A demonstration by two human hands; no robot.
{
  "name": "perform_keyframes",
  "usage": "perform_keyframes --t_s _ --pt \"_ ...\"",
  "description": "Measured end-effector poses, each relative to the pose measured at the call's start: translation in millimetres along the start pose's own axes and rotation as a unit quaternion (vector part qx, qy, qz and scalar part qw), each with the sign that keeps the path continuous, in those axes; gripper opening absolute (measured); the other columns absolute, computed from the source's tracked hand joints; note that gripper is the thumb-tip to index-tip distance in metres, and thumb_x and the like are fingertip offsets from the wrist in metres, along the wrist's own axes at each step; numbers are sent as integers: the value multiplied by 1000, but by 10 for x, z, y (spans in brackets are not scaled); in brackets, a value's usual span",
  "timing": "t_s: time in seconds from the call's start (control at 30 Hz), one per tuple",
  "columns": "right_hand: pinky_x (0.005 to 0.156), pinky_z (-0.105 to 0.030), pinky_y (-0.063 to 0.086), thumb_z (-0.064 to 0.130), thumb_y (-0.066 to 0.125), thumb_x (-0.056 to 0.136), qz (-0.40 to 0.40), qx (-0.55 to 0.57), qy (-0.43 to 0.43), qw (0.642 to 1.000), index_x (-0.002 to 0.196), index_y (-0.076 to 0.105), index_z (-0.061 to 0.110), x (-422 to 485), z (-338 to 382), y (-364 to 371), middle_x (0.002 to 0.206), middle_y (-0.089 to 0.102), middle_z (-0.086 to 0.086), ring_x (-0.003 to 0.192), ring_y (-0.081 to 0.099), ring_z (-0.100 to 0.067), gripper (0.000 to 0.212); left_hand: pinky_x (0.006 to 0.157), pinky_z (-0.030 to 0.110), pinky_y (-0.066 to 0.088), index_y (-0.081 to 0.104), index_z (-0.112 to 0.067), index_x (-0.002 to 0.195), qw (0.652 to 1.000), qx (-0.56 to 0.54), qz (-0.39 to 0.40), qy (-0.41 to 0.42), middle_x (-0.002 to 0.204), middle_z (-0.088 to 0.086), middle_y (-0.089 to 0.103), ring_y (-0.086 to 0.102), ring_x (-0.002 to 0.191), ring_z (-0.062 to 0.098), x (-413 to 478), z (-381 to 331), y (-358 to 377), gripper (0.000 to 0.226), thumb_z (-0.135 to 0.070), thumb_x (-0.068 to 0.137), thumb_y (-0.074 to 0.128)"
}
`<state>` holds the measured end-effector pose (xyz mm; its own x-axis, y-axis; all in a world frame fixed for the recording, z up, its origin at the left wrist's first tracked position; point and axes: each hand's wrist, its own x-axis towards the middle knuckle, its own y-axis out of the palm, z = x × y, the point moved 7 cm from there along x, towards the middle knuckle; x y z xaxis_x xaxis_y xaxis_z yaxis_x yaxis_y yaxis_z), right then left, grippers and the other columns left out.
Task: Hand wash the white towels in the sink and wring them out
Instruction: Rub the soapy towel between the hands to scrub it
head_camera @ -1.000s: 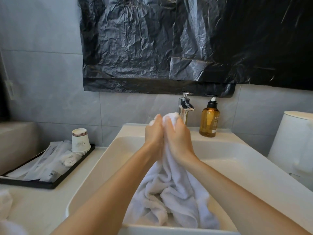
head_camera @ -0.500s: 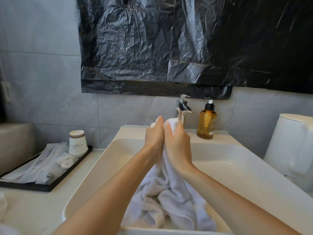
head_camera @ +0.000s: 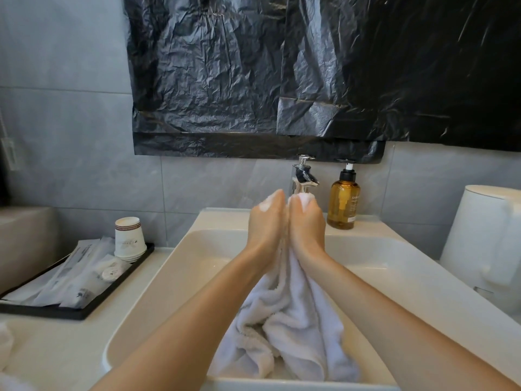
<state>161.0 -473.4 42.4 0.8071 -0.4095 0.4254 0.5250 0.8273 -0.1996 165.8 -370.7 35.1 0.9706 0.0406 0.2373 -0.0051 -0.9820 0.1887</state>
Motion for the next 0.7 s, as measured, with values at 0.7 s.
perform_keyframes --t_s 0.7 --pt "76 -34 50 35 39 100 80 -32 -156 984 103 57 19 -262 159 194 91 67 -3 88 64 -18 25 53 20 45 55 -14 77 996 -64 -38 -56 68 1 59 57 64 14 101 50 -174 30 -31 101 47"
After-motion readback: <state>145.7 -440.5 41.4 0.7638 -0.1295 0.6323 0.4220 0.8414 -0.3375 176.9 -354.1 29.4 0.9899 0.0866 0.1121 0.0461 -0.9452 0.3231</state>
